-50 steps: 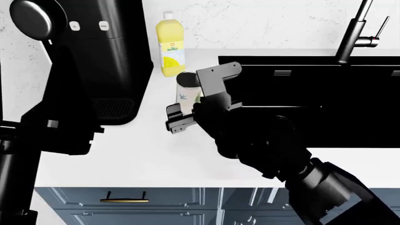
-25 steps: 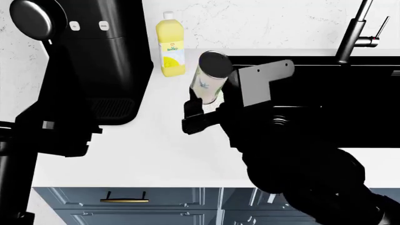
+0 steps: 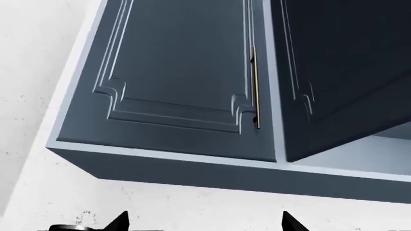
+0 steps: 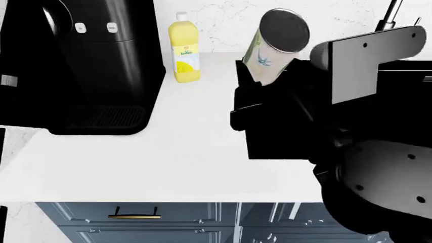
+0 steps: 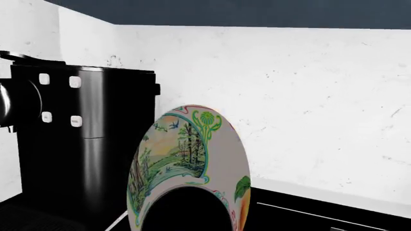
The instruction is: Pick the honey bottle and canned food from the counter and place them in the cabinets closest to them.
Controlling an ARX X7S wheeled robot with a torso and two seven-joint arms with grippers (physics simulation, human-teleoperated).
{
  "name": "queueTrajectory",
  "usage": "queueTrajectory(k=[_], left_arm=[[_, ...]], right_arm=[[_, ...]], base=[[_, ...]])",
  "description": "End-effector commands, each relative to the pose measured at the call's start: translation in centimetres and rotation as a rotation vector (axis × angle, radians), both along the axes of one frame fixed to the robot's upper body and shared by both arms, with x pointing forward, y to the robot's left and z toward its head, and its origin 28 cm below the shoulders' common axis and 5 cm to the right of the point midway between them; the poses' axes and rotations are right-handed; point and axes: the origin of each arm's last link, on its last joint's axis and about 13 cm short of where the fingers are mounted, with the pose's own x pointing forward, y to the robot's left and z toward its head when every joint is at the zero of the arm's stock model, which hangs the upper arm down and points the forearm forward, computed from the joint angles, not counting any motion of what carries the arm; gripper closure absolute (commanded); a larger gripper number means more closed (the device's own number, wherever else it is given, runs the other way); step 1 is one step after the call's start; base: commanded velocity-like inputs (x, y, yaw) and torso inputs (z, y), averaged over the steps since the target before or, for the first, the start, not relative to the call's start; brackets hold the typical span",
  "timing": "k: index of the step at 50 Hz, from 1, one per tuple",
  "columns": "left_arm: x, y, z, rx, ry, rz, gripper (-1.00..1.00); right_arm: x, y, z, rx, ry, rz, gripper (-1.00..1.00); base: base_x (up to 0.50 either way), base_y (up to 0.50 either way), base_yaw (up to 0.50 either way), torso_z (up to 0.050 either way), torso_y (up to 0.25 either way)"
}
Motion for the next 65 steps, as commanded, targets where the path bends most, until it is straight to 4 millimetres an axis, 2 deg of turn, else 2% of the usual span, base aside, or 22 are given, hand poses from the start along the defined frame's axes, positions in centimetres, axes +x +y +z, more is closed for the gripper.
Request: queueTrajectory(k=[1,17,29,36,43,49,65], left_arm=[[-0.1,0.6,3.5,0.012,-0.039,0.093,-1.00],[-1.5,1.4,8.1,0.031,-0.118,0.169,-1.00],[-1.9,1.7,10.2,0.040,-0.157,0.210,-1.00],[-2.0,1.8,10.6,0.042,-0.170,0.216,-1.00],[-2.2,1.8,11.0,0.044,-0.178,0.221,-1.00],[-2.2,1.7,11.1,0.052,-0.184,0.223,-1.00],[-2.9,1.5,11.2,0.061,-0.203,0.219,-1.00]], right_arm=[[-3.2,-1.7,4.2,-0.071,-0.141,-0.098,1.00],[-6.6,-2.9,9.2,-0.163,-0.211,-0.199,1.00],[-7.5,-3.6,12.6,-0.198,-0.241,-0.254,1.00],[-8.0,-4.2,13.1,-0.176,-0.273,-0.280,1.00],[-8.2,-4.8,13.4,-0.150,-0.290,-0.295,1.00],[-8.1,-5.0,13.3,-0.147,-0.281,-0.309,1.00],[-9.7,-5.5,14.3,-0.118,-0.359,-0.380,1.00]], base=[[0.00,0.00,0.00,0.000,0.000],[0.00,0.00,0.00,0.001,0.001],[0.00,0.00,0.00,0.000,0.001],[0.03,-0.01,0.00,0.000,0.000],[0.44,-0.33,0.00,0.000,0.000],[0.39,-0.46,0.00,0.000,0.002],[0.33,-0.49,0.00,0.000,0.001]])
